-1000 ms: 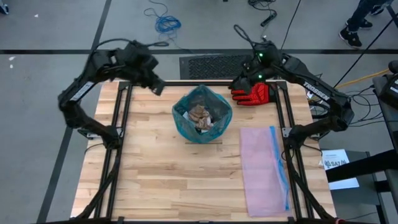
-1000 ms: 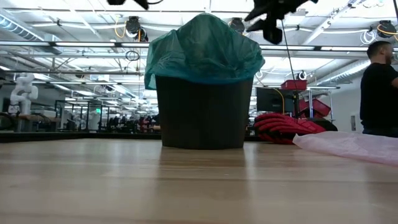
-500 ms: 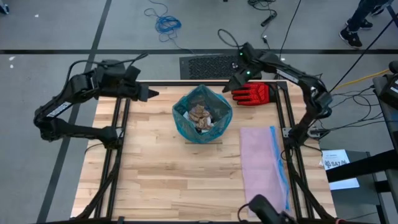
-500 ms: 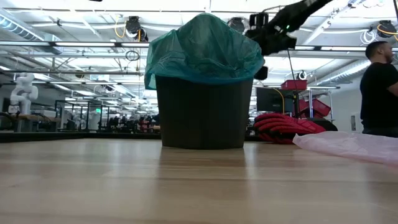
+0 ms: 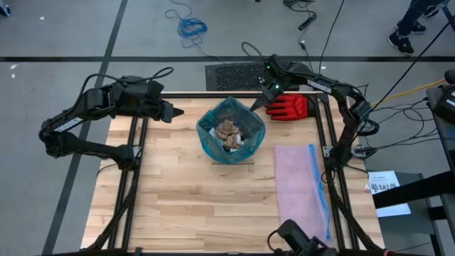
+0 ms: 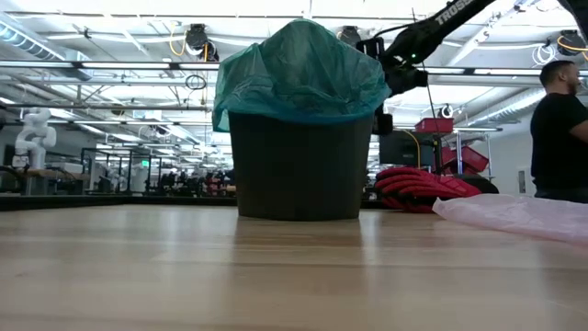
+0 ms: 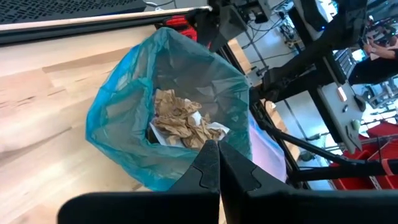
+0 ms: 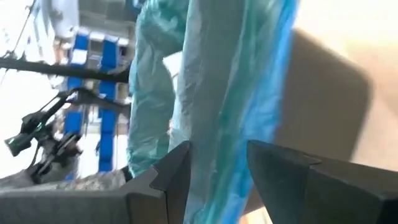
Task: Place trash/remove bag and relplace
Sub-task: Remove the blue trash bag from the trash bin
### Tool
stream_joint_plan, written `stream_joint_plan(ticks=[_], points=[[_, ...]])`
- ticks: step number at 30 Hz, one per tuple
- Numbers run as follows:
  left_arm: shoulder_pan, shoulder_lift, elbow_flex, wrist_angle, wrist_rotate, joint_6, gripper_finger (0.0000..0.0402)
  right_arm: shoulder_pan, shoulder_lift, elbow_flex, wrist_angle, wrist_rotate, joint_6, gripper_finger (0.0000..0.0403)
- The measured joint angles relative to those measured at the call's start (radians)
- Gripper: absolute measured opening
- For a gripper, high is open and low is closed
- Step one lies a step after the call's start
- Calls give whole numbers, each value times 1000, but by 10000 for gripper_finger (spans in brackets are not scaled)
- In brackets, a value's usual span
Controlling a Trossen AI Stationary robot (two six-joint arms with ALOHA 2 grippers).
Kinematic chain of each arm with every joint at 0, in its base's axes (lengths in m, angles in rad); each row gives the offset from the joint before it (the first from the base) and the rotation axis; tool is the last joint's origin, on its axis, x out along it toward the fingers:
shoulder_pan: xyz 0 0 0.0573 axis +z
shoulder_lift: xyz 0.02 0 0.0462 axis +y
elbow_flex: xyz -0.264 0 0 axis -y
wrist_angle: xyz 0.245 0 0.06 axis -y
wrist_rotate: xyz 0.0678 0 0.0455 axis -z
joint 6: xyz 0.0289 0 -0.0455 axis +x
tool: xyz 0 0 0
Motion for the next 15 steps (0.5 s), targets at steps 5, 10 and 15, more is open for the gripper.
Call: stream_joint_plan(ticks=[5, 10, 15], points=[[-7, 0, 0, -6, -15, 0, 0, -44, -12, 0, -5, 90, 4, 151], [-7, 1, 0, -8, -17, 1, 0, -43, 6, 0, -21, -47, -2, 151], [-7, 1, 0, -8, -18, 8, 0, 2, 60, 0, -36, -56, -35, 151]])
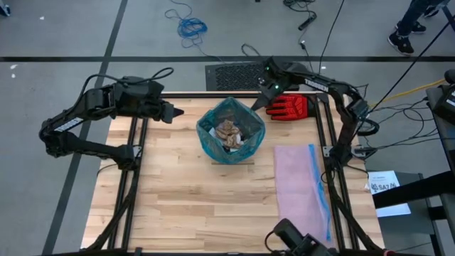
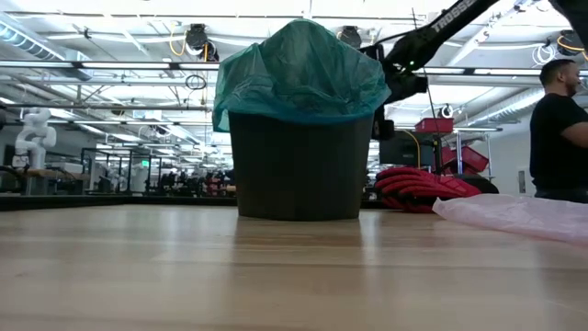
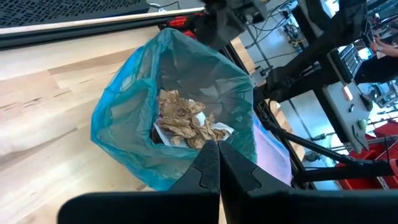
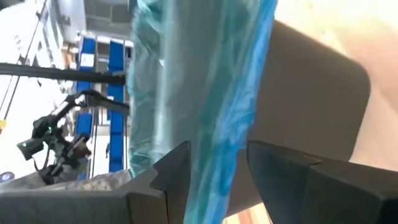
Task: Place trash/remove bag and relplace
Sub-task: Remove the blue trash bag from the trash bin
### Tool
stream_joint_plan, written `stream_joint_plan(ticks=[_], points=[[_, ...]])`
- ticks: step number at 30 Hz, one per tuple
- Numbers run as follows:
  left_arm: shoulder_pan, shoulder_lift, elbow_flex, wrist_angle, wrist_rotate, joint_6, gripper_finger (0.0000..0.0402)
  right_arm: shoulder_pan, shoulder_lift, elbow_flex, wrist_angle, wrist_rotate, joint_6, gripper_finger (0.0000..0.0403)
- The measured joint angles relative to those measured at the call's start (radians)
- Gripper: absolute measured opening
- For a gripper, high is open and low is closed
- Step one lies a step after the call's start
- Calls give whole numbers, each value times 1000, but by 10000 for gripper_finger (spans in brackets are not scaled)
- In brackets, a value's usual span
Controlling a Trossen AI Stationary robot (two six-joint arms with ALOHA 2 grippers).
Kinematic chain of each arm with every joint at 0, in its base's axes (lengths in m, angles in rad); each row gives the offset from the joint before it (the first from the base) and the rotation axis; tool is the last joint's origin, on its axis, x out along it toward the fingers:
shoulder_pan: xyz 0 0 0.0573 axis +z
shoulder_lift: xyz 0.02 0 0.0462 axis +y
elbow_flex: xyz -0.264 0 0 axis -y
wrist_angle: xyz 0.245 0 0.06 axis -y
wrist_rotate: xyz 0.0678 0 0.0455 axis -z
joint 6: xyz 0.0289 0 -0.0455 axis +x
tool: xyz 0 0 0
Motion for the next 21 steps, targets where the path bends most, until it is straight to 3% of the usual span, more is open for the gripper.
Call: stream_joint_plan(ticks=[7, 12, 14, 21], points=[[0, 0, 0, 0, -2, 1, 0, 53, 53, 0, 15, -37, -26, 131], [0, 0, 0, 0, -2, 1, 0, 87, -7, 0, 73, -31, -6, 33], [0, 0, 0, 0, -5, 1, 0, 103, -51, 0, 110, 28, 19, 10], [0, 0, 0, 0, -62, 0, 0, 150, -241, 0, 311, 187, 167, 1]])
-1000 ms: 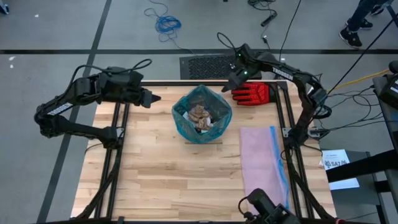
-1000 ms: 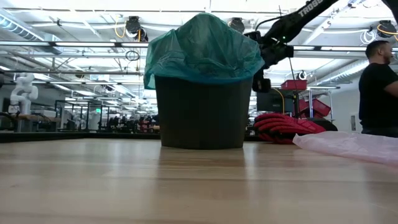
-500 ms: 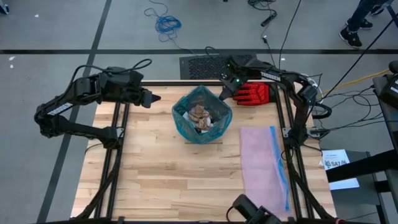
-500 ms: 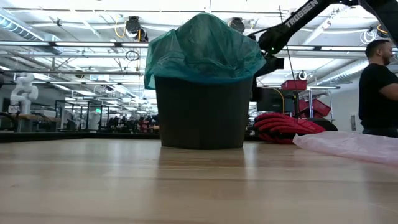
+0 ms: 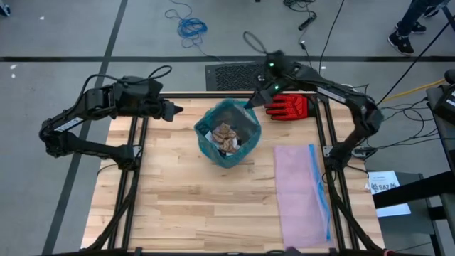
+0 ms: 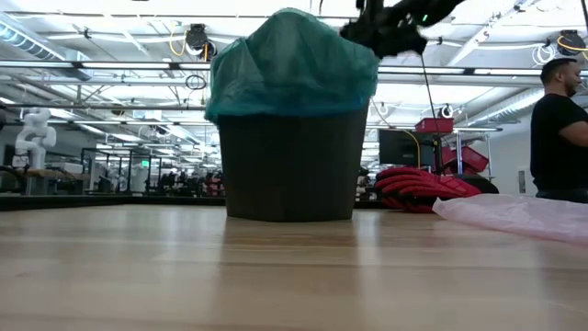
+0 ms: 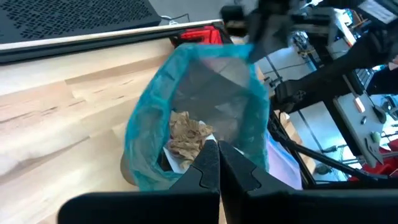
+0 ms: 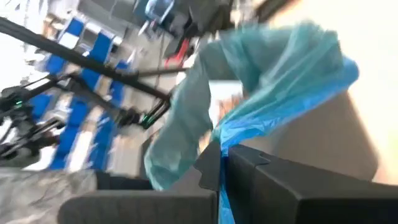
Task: Place trash/remove bag and relplace
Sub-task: Remove the blue trash bag from the trash bin
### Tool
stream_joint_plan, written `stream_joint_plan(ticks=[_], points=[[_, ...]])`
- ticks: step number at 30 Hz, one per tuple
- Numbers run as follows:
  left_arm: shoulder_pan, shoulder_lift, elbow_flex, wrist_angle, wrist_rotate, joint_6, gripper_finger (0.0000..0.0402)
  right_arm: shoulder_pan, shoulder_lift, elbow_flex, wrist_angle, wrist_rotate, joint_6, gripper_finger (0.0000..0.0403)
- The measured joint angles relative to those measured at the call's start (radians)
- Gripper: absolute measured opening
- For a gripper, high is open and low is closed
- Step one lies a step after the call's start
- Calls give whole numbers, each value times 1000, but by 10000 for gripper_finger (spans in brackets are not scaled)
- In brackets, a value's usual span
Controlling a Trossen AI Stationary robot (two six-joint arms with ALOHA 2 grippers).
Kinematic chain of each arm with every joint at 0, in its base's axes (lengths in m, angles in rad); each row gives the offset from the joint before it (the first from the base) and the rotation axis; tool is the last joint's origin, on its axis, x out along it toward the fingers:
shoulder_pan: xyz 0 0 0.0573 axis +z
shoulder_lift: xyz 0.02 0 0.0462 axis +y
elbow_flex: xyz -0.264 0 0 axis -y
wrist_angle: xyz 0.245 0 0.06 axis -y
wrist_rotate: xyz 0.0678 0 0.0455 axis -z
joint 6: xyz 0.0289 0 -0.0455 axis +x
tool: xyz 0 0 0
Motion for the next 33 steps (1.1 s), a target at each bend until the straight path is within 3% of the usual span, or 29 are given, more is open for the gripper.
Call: stream_joint_plan(ticks=[5, 13, 18, 26, 33], points=[[0, 18, 0, -11, -6, -9, 0, 50, -104, 0, 86, 178, 11, 1], [8, 141, 0, -153, -92, -34, 0, 186, -144, 1, 7, 555, -246, 0], [49, 213, 0, -60, -114, 89, 9, 229, -144, 1, 2, 590, -286, 0], [191, 220, 0, 50, 201, 294, 90, 232, -144, 1, -1, 583, -263, 0], [273, 136, 0, 65, 435, 242, 133, 232, -144, 1, -1, 582, -261, 0]])
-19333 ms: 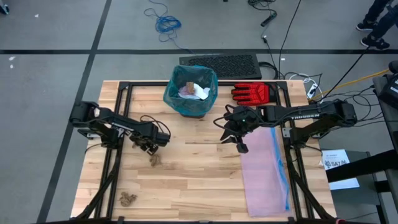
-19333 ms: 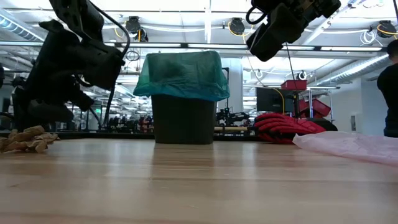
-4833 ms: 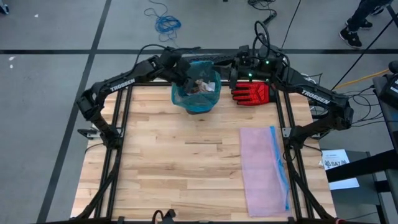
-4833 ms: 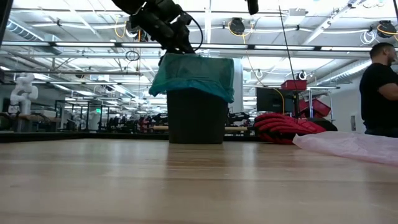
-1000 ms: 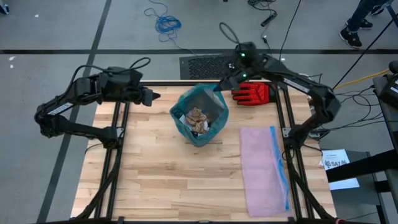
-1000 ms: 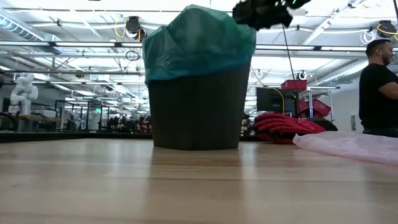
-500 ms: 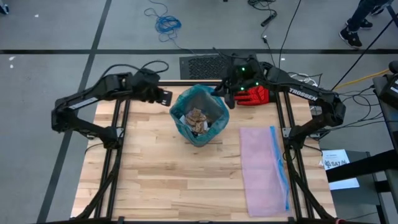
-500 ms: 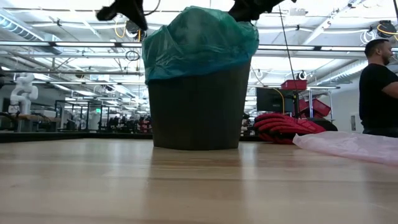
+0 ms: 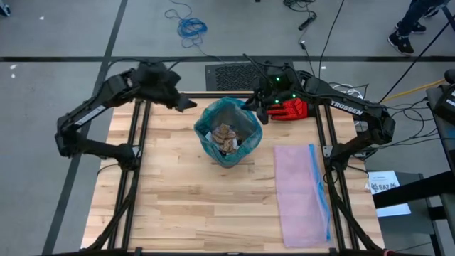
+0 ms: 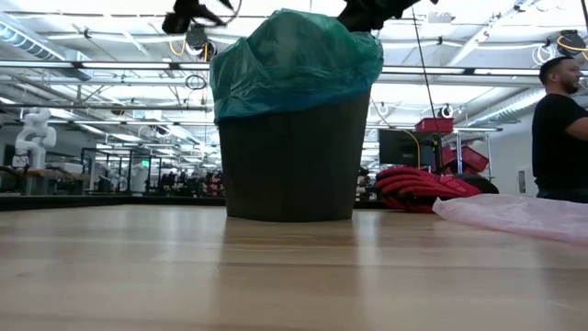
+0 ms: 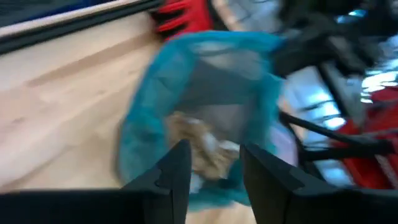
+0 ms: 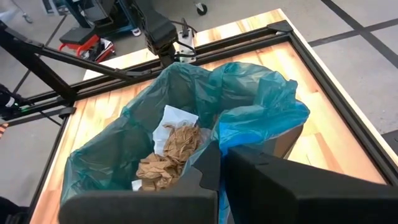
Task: Place trash/remove bag and relplace
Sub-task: Remove the blue trash bag from the trash bin
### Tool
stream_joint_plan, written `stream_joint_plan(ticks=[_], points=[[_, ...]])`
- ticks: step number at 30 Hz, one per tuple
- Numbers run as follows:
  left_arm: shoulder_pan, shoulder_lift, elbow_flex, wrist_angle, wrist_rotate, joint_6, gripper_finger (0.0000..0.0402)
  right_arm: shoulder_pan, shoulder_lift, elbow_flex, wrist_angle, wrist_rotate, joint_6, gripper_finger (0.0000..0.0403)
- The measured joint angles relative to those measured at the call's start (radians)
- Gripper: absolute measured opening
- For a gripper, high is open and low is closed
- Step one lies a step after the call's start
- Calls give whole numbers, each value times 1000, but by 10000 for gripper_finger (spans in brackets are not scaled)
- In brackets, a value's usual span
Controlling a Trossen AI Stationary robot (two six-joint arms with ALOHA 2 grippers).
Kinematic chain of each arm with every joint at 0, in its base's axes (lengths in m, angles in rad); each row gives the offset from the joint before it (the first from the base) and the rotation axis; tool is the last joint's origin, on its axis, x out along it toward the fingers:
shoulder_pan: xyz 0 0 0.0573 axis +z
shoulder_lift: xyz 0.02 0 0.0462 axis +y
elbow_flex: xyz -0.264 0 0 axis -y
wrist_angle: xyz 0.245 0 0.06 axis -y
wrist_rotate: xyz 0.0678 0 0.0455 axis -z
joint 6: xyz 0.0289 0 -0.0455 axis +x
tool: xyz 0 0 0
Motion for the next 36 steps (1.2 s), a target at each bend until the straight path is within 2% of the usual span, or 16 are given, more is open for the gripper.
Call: stream_joint_plan(ticks=[2, 4, 9, 13, 17, 21, 24, 28, 32, 36], points=[[-37, -37, 0, -30, 16, -45, 134, -1, 0, 0, 0, 0, -1, 0], [-98, -64, 1, -78, -21, -126, 134, -4, 0, 0, 1, 0, -5, 0], [-285, -135, -4, -189, -288, -417, 120, -17, 0, 0, 6, -1, -27, 0], [-495, -162, -63, -142, -461, -659, 81, -42, 0, 0, 18, -52, -27, 0], [-703, -156, -203, 5, -636, -863, 22, -63, 0, 0, 23, -84, -28, 0], [-809, -137, -348, 174, -797, -1007, 5, -75, 0, 0, 23, -130, -35, 0], [-809, -164, -371, 234, -912, -994, 2, -74, 0, 0, 15, -132, -78, 0], [-723, -254, -362, 228, -1004, -848, 2, -56, 0, 0, -6, -131, -194, 0], [-578, -359, -360, 225, -988, -713, 1, -25, 0, 0, -8, -123, -311, 0], [-456, -429, -360, 229, -888, -612, 1, 11, 0, 0, -2, -94, -342, 0]])
